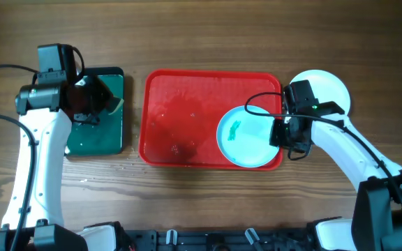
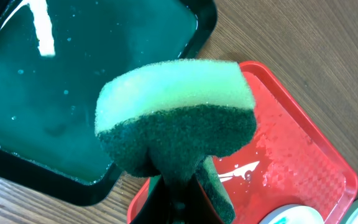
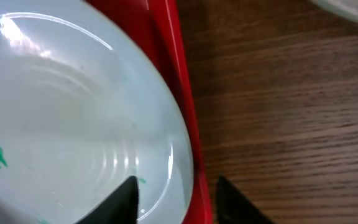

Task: Clean dirty plates on tray and stack at the side
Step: 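Grip the last plate's rim with the right gripper and drag it left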

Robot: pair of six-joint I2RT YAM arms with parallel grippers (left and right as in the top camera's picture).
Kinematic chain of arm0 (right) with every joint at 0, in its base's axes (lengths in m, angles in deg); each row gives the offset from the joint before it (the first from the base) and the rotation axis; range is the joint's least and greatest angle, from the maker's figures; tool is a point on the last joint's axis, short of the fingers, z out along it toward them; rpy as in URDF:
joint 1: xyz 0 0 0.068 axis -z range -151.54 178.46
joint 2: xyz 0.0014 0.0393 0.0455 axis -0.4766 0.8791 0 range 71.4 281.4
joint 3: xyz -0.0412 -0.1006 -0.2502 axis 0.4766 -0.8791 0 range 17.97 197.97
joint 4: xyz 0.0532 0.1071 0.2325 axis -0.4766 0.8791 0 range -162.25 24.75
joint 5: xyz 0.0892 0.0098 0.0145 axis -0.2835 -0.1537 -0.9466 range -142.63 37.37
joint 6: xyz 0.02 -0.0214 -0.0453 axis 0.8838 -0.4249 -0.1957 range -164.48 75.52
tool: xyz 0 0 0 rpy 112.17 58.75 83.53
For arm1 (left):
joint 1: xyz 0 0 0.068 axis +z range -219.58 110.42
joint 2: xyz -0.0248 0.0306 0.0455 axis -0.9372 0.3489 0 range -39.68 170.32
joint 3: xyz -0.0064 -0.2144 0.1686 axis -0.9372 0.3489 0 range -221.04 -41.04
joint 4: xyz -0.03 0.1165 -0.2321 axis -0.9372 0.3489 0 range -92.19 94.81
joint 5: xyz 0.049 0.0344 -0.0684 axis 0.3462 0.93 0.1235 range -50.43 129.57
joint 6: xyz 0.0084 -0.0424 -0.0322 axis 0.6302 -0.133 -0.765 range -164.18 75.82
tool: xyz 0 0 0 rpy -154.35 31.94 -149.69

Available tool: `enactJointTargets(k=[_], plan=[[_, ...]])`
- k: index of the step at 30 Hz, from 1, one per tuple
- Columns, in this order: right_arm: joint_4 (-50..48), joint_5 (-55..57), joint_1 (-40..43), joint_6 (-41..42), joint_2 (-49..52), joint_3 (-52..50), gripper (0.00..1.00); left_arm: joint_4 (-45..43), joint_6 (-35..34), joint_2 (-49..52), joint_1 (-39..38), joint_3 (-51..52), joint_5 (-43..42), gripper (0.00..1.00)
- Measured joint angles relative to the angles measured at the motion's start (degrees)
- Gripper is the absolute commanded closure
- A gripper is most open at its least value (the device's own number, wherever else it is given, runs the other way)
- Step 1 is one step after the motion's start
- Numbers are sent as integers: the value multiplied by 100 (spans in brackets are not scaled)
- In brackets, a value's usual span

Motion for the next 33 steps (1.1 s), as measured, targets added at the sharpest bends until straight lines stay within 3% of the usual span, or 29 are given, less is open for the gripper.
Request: enactJointTargets(k=[9,18,33], plan=[[-186,2,0,37,144,0,69,-2,20,0,0,0,0,96],[-374,66,11,107,328,-9,88,-2,20,0,0,0,0,96],[-354,-289,11,118,328,-9,87,0,20,0,0,0,0,96]])
